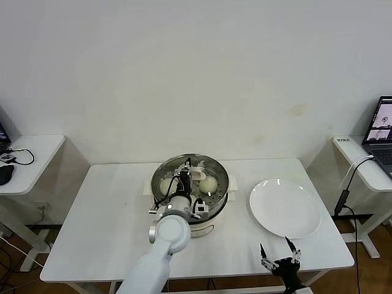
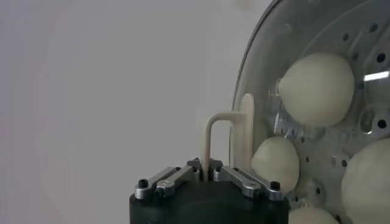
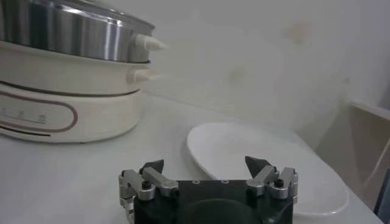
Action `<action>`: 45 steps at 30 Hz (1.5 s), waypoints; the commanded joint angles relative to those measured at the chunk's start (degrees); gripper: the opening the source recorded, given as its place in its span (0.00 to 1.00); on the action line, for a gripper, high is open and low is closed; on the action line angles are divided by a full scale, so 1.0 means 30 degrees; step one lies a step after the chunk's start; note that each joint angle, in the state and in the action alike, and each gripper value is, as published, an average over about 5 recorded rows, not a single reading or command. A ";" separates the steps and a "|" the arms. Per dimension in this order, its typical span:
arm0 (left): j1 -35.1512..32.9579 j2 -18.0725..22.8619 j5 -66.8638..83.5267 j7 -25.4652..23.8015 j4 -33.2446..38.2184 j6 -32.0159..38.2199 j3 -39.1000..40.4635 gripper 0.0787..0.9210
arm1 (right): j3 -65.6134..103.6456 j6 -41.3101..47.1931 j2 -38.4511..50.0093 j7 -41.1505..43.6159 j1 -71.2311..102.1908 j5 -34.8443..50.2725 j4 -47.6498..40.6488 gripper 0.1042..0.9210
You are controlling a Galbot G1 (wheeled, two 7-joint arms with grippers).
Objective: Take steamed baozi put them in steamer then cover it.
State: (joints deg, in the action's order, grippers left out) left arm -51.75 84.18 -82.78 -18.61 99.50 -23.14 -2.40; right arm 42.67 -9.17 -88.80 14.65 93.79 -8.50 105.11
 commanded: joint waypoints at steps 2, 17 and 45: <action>-0.1240 -0.0412 0.0113 -0.0103 0.2577 0.0058 0.0181 0.41 | -0.0050 0.0015 -0.0041 0.0002 0.0056 -0.0064 0.0038 0.88; -0.6491 -0.3126 0.3921 0.0909 0.9845 0.1068 -0.0827 0.87 | -0.0076 0.0005 0.0190 0.0003 0.0522 -0.0140 0.0287 0.88; -1.7220 -0.3351 3.1752 0.9417 0.7146 1.0555 -1.1791 0.88 | -0.0949 0.0069 0.2511 -0.0515 0.2469 0.3074 0.2416 0.88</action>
State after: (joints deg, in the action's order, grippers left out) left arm -96.07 74.81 -6.26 5.45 127.78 -2.81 -28.83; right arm 40.96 -9.82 -83.09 13.98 99.49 -2.87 109.33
